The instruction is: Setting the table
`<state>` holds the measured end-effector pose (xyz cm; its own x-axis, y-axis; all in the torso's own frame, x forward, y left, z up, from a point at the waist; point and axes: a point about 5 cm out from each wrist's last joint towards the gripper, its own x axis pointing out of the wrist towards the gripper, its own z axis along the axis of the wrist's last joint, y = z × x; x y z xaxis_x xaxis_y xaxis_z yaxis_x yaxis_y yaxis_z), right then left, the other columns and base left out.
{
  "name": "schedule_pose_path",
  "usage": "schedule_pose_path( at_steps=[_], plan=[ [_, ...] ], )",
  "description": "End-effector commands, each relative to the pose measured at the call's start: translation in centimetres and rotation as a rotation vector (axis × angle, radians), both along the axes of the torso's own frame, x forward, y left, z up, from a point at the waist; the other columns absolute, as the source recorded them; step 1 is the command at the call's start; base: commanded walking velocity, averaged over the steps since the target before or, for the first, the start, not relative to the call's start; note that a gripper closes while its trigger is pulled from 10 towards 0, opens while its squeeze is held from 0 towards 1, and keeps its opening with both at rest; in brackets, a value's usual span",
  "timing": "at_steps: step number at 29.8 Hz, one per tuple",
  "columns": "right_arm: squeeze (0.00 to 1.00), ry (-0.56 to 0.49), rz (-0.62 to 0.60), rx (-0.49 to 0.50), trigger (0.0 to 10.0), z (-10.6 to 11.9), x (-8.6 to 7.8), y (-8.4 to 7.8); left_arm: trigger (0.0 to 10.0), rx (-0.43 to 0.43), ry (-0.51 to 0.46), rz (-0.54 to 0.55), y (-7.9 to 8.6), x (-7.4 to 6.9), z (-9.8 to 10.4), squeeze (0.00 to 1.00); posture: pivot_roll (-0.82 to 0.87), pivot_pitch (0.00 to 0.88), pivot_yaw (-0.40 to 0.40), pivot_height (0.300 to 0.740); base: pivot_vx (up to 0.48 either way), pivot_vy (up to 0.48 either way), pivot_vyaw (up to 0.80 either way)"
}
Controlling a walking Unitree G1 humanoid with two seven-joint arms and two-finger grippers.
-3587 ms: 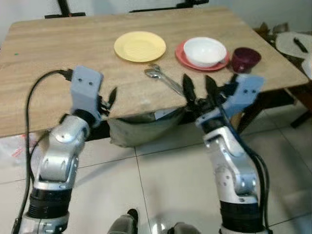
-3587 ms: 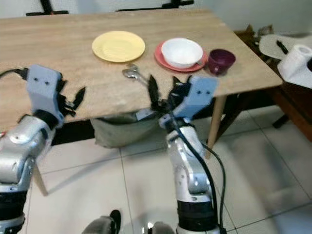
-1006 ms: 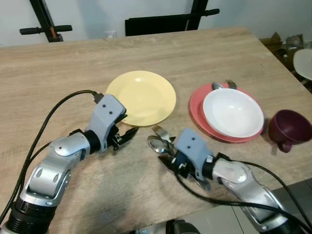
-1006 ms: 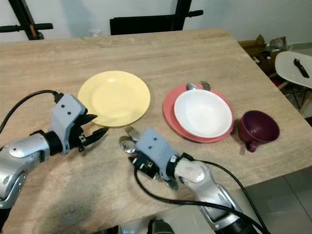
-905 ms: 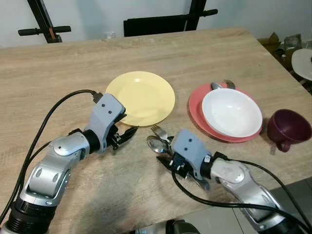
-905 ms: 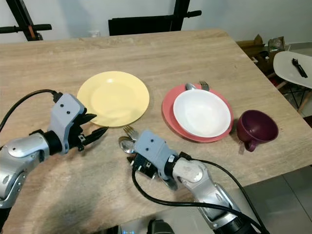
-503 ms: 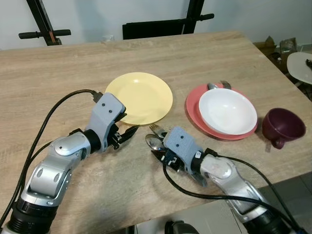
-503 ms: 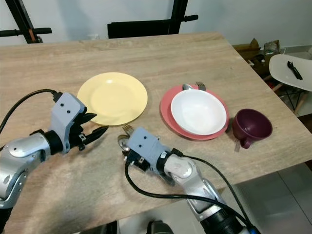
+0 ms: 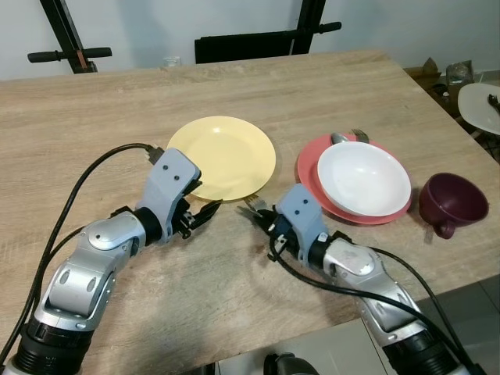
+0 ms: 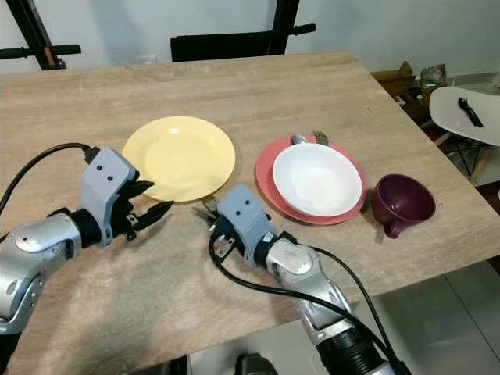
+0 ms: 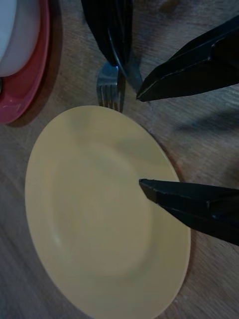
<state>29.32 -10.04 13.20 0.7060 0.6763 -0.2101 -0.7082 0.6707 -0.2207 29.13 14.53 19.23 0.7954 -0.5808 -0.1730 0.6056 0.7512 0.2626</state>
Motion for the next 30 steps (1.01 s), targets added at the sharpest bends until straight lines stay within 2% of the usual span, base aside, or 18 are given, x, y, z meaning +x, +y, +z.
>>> schedule_pose_path(
  at_steps=[1, 6, 7, 10, 11, 12, 13, 14, 15, 18, 20, 21, 23, 25, 28, 30],
  plan=[
    [0.0, 0.156, -0.042, -0.009, 0.0, -3.1, -0.7, -0.5, 10.0, 0.003, -0.002, 0.003, -0.1, -0.1, 0.1, 0.0, -0.07, 0.145, 0.031, 0.74, 0.0, 0.0, 0.0],
    [0.0, 0.138, -0.058, 0.073, 0.0, -2.0, -0.3, -0.2, 10.0, 0.0, -0.005, 0.004, -0.3, -0.1, 0.1, 0.0, -0.07, 0.144, 0.033, 0.74, 0.0, 0.0, 0.0],
    [0.0, 0.114, -0.09, 0.145, 0.0, -1.1, 0.2, -0.2, 10.0, 0.001, -0.009, 0.01, -0.3, 0.0, 0.1, 0.0, -0.07, 0.144, 0.033, 0.74, 0.0, 0.0, 0.0],
    [0.0, 0.104, -0.112, 0.204, 0.0, -0.4, 0.5, -0.3, 10.0, 0.0, -0.009, 0.013, -0.4, 0.1, 0.1, 0.0, -0.07, 0.144, 0.033, 0.74, 0.0, 0.0, 0.0],
    [0.0, 0.083, -0.144, 0.262, 0.0, 0.5, 0.8, -0.3, 10.0, -0.001, -0.01, 0.015, -0.4, 0.1, 0.1, 0.0, -0.07, 0.143, 0.032, 0.74, 0.0, 0.0, 0.0],
    [0.0, 0.046, -0.17, 0.361, 0.0, 2.1, 1.2, -0.4, 10.0, -0.003, -0.011, 0.016, -0.4, 0.1, 0.1, 0.0, -0.07, 0.142, 0.032, 0.74, 0.0, 0.0, 0.0],
    [0.0, 0.046, -0.17, 0.361, 0.0, 2.1, 1.2, -0.4, 10.0, -0.003, -0.011, 0.016, -0.4, 0.1, 0.1, 0.0, -0.07, 0.142, 0.032, 0.74, 0.0, 0.0, 0.0],
    [0.0, 0.021, -0.187, 0.43, 0.0, 3.2, 1.4, -0.6, 10.0, -0.004, -0.011, 0.018, -0.4, 0.1, 0.1, 0.0, -0.07, 0.142, 0.032, 0.74, 0.0, 0.0, 0.0],
    [0.0, -0.026, -0.207, 0.565, 10.0, 5.6, 1.6, -0.8, 10.0, -0.012, -0.013, 0.027, -0.6, 0.1, 0.1, 0.0, -0.07, 0.142, 0.032, 0.74, 0.0, 0.0, 0.0],
    [0.0, -0.052, -0.213, 0.609, 10.0, 6.6, 1.6, -0.9, 10.0, -0.017, -0.015, 0.035, -0.6, 0.2, 0.1, 0.0, -0.07, 0.139, 0.034, 0.74, 0.0, 0.0, 0.0],
    [0.0, -0.107, -0.251, 0.711, 10.0, 8.5, 1.5, -1.3, 10.0, -0.035, -0.023, 0.069, -0.7, 0.5, 0.1, 0.0, -0.07, 0.134, 0.034, 0.74, 0.0, 0.0, 0.0],
    [0.0, -0.175, -0.316, 0.786, 10.0, 10.1, 1.5, -1.9, 10.0, -0.067, -0.04, 0.114, -0.9, 0.8, 0.3, 0.0, -0.07, 0.131, 0.034, 0.74, 0.0, 0.0, 0.0],
    [0.0, -0.203, -0.362, 0.85, 10.0, 10.9, 1.3, -2.2, 10.0, -0.093, -0.053, 0.158, -0.9, 1.0, 0.4, 0.0, -0.08, 0.128, 0.037, 0.74, 0.0, 0.0, 0.0],
    [0.0, -0.252, -0.398, 0.839, 10.0, 11.3, 1.1, -2.3, 10.0, -0.114, -0.07, 0.193, -0.9, 1.1, 0.5, 0.0, -0.08, 0.125, 0.035, 0.74, 0.0, 0.0, 0.0],
    [0.0, -0.261, -0.408, 0.846, 10.0, 11.3, 0.9, -2.2, 10.0, -0.153, -0.076, 0.233, -0.8, 1.2, 0.6, 0.0, -0.08, 0.122, 0.036, 0.74, 0.0, 0.0, 0.0],
    [0.0, -0.258, -0.503, 0.83, 10.0, 10.7, 0.8, -2.5, 10.0, -0.165, -0.091, 0.286, -0.5, 1.3, 0.6, 0.0, -0.08, 0.116, 0.036, 0.74, 0.0, 0.0, 0.0]
  ],
)
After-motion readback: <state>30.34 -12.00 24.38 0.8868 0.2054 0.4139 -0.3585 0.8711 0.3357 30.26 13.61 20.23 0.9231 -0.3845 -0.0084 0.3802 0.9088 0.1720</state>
